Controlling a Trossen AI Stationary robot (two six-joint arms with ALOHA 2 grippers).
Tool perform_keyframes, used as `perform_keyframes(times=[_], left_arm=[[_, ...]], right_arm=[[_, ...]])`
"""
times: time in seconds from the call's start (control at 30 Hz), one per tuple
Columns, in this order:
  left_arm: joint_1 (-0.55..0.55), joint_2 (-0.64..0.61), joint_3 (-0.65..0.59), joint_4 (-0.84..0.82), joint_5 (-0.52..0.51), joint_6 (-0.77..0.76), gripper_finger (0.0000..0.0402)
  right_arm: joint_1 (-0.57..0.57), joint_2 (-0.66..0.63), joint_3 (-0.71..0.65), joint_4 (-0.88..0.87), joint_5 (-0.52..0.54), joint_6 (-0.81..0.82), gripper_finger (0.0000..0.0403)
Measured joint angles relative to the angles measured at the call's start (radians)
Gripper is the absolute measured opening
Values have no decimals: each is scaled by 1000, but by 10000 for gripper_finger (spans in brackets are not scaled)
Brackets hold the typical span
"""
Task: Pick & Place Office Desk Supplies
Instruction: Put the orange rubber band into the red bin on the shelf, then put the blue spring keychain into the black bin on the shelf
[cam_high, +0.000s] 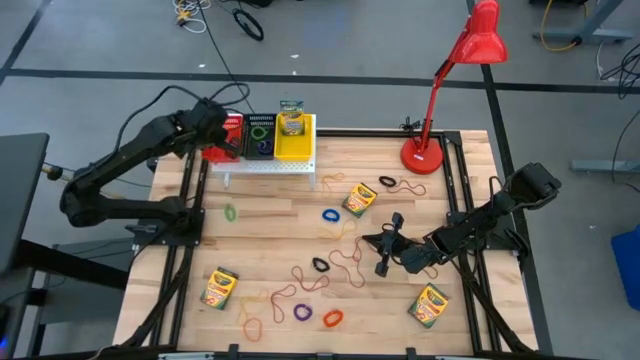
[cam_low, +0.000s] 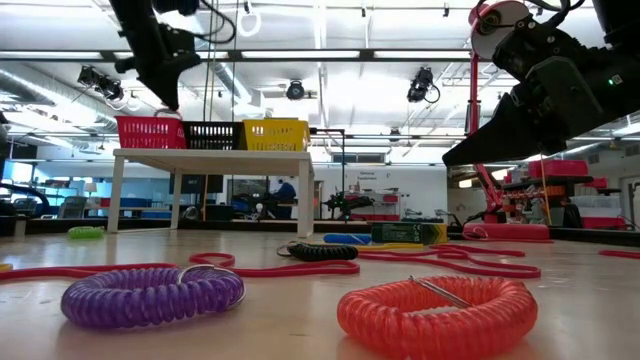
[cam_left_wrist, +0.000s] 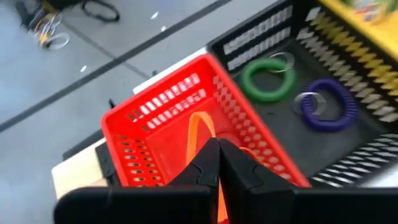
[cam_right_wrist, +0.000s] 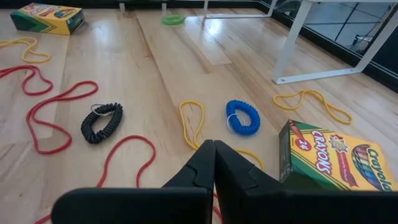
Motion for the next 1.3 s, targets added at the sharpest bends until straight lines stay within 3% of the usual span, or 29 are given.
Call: perform_keyframes(times=[0.2,0.43,0.57,0.7,0.87,1.03,1.2,1.3], left_arm=[[48,59,0,-8,-3,5,67],[-2,21,0,-15,19,5,137],[-94,-34,0,-14,6,3,139],[-273,-81,-7,36,-10,-10,115],[-561,-101,-110,269,-8,-6,77],[-795,-61,-277,671,-7,78,54],[-908,50,-427,1132,-4,29,48],[-918,153,-453,1310,8,-68,48]], right_arm=[[0,0,0,0,-2,-1,8],[0,0,0,1,-11,-2,8],[0,0,0,1,-11,-2,8],[0,0,0,1,-11,-2,8],[0,0,0,1,-11,-2,8],[-1,0,0,1,-11,-2,9],[-16,0,0,7,-11,21,9],[-21,0,0,8,-15,56,9]])
